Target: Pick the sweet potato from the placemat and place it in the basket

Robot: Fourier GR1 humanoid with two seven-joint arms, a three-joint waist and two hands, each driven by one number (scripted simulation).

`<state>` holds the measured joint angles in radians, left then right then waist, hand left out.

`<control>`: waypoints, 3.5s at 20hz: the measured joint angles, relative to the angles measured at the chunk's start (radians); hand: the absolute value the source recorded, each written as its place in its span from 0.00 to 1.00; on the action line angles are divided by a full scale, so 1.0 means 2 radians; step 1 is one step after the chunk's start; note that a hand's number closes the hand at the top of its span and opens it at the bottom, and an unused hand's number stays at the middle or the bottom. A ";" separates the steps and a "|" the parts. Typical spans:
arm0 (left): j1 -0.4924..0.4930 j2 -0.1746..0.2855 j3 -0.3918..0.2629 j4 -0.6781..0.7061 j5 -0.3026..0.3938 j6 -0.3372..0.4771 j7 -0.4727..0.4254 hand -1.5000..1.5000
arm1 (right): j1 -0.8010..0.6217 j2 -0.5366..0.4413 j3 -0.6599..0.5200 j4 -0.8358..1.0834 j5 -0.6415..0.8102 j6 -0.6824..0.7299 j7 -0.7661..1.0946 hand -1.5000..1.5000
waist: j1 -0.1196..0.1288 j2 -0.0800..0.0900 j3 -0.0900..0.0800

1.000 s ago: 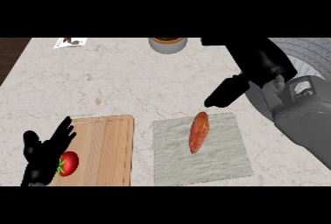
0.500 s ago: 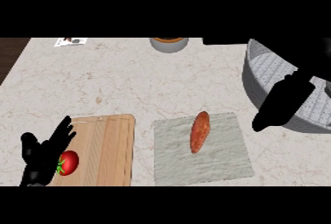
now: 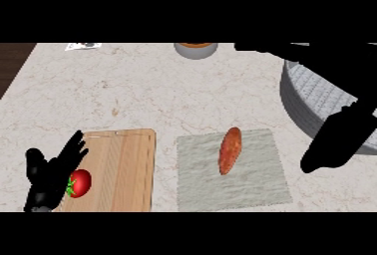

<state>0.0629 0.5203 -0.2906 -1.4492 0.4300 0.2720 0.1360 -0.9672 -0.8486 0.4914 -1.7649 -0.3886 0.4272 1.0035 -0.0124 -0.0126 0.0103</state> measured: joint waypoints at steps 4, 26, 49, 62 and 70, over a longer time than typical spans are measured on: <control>-0.002 -0.003 0.003 0.002 -0.004 -0.006 0.001 0.50 | 0.021 0.019 0.011 -0.009 0.026 -0.016 0.000 0.00 | 0.003 0.001 0.001; 0.002 -0.021 0.020 0.007 -0.033 -0.021 0.004 0.50 | 0.166 0.122 0.082 0.021 0.233 -0.071 -0.054 0.00 | 0.007 0.002 0.002; 0.005 -0.044 0.036 0.006 -0.065 -0.031 0.016 0.50 | 0.215 0.209 0.095 0.127 0.362 -0.084 -0.126 0.00 | 0.009 0.002 0.002; 0.006 -0.056 0.049 0.007 -0.076 -0.045 0.024 0.50 | 0.232 0.252 0.089 0.180 0.410 -0.080 -0.149 0.00 | 0.008 0.002 0.003; 0.011 -0.057 0.060 0.000 -0.079 -0.059 0.028 0.50 | 0.237 0.264 0.084 0.209 0.445 -0.081 -0.184 1.00 | 0.009 0.003 0.002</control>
<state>0.0855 0.4054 -0.1696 -1.4488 0.2715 0.1547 0.1919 -0.4932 -0.3208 0.6598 -1.3478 0.5005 0.2659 0.6355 0.0059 -0.0075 0.0141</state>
